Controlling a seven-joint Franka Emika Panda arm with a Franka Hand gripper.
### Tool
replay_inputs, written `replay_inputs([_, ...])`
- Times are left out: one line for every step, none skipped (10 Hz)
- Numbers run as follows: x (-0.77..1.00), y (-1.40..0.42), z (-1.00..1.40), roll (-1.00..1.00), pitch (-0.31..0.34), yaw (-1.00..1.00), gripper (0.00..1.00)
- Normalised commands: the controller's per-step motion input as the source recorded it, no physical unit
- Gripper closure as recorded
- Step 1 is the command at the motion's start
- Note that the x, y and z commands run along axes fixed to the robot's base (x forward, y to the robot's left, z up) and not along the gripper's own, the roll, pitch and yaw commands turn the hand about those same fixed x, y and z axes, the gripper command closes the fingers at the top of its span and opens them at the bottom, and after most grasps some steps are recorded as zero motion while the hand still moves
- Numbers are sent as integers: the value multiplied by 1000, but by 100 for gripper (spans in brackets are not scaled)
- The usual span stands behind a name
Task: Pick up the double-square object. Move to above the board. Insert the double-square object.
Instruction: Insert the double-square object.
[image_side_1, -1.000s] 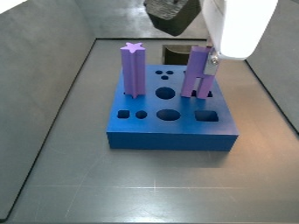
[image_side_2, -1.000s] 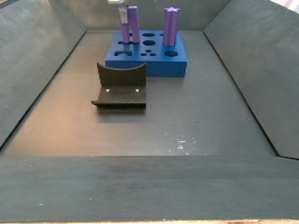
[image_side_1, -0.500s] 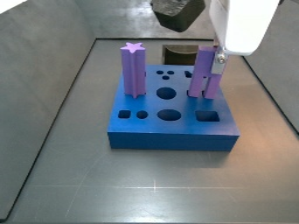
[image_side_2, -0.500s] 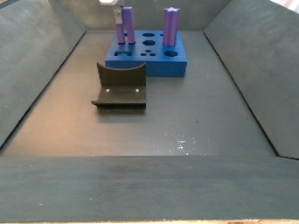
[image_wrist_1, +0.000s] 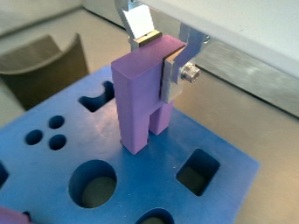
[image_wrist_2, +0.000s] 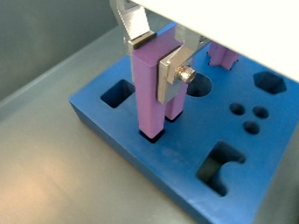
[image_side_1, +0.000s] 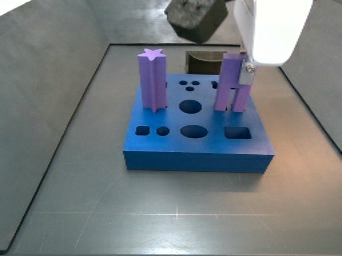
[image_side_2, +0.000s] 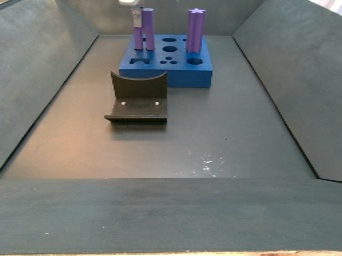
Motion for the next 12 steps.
replay_inputs([51,-83,-14,369,109,177,100])
replay_inputs([109,-69,-109,154,89,11,100])
replay_inputs([223,-66,-189,91,166,0,100])
replay_inputs([251,-77,-191,66,177,0,100])
replay_inputs([206,-46,-209,3,123,0,100])
replay_inputs([180,-6,-240,0,97,0,100])
replay_inputs([60,0,-477,9,23,0,100])
replay_inputs([0,0,-889,0,0,0,100])
replay_inputs([40,0,-777,0,0,0,100])
replay_inputs([100,0,-369,-134,0,0,100])
replay_inputs([0,29,-29,-154,0,0,100])
replay_inputs([0,0,0,0,0,0,100])
